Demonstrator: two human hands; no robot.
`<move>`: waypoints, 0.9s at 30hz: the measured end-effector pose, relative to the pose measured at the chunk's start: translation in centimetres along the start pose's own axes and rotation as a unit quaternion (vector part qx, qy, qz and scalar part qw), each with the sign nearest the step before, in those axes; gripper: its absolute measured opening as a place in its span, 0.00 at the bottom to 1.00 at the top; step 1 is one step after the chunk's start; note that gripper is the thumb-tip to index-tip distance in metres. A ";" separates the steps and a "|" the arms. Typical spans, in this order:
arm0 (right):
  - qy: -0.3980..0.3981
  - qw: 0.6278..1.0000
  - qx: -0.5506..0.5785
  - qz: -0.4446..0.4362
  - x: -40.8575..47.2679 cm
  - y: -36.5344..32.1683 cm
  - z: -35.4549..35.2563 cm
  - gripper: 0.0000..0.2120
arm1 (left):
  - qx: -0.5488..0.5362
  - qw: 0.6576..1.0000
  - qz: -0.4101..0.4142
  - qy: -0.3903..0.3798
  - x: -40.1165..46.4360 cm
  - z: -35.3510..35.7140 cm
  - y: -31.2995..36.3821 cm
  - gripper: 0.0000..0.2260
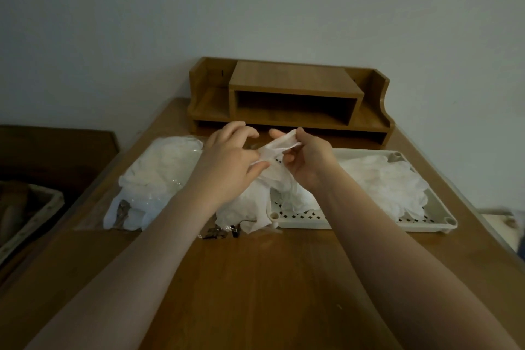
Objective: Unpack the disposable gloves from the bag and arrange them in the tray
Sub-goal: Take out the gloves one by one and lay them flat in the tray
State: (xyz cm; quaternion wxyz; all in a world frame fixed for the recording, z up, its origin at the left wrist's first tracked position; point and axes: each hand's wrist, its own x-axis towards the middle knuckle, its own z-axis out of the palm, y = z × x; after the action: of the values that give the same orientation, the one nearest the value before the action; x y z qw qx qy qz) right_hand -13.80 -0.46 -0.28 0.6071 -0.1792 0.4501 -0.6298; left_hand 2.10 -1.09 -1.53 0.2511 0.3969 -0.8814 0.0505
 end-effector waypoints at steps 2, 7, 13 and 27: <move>0.010 0.997 0.066 -0.027 0.0 -0.6 0.1 0.11 | 0.020 1.000 0.013 0.020 -0.3 0.1 -0.3 0.11; 0.008 0.962 0.255 -0.095 -0.8 -3.3 -1.0 0.10 | 0.106 0.991 -0.014 -0.082 -0.8 -0.1 -0.1 0.10; -0.068 0.950 0.286 -0.109 -2.4 -5.6 -2.3 0.15 | 0.239 0.890 -0.180 -0.343 -0.7 0.0 0.0 0.18; -0.141 0.968 -0.012 -0.206 -4.8 -7.2 -5.1 0.08 | -0.278 0.953 -0.097 0.062 7.1 -4.2 9.5 0.08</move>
State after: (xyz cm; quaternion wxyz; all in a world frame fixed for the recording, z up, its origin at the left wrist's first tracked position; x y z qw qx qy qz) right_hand -21.09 4.72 4.19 0.5190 -0.3624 0.3212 -0.7043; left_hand -7.12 1.76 6.58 0.4094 0.3913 -0.8003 -0.1972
